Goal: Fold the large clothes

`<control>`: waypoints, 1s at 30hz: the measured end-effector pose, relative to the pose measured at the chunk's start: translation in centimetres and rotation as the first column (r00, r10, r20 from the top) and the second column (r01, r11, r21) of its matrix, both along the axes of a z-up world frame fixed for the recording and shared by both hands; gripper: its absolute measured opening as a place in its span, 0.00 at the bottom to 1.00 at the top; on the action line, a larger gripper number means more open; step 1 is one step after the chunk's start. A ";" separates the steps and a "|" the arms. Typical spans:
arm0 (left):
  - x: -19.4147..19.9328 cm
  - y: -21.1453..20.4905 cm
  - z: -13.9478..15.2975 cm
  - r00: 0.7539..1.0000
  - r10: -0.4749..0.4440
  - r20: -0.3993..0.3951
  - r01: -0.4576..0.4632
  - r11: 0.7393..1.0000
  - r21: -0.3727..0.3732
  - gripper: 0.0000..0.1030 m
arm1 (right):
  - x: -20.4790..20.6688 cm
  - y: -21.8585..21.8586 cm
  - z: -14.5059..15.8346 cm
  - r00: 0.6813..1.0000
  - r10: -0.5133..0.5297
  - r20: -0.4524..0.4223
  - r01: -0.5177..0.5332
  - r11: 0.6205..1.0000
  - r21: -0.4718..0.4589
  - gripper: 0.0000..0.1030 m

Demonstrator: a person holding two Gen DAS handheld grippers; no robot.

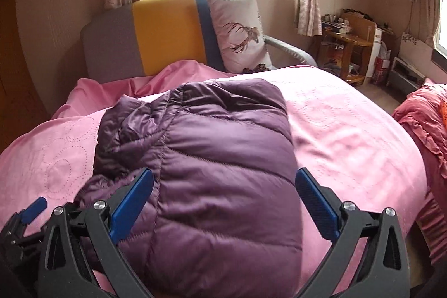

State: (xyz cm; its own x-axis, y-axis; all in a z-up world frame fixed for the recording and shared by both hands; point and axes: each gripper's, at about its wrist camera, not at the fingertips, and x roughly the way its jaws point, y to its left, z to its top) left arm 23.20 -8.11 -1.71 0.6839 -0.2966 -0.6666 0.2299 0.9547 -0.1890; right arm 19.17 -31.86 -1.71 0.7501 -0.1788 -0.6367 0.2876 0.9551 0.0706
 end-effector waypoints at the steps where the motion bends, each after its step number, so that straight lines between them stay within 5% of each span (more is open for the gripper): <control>1: -0.5 0.2 0.1 1.000 0.008 0.008 -0.008 1.000 0.010 0.96 | -1.2 0.0 -0.1 1.000 -0.019 0.002 0.019 1.000 -0.008 0.98; 15: -7.3 1.2 1.1 0.987 0.100 0.125 -0.115 0.986 0.120 0.96 | -10.8 3.3 -0.6 0.990 -0.131 0.050 0.135 0.988 -0.081 0.98; 21: -9.2 1.5 1.2 0.987 0.095 0.131 -0.106 0.991 0.082 0.96 | -11.9 4.2 -1.1 0.987 -0.162 0.007 0.162 0.984 -0.076 0.98; 30: -9.9 3.0 0.6 0.977 0.169 0.127 -0.179 0.981 0.077 0.96 | -12.6 4.9 -0.3 0.982 -0.179 0.054 0.184 0.977 -0.106 0.98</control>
State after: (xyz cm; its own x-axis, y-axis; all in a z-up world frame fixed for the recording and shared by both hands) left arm 13.31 -5.15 -1.16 0.7958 -0.1101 -0.5954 0.0745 0.9937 -0.0842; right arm 6.57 -26.96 -1.99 0.7256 -0.3817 -0.5726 0.4556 0.8900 -0.0159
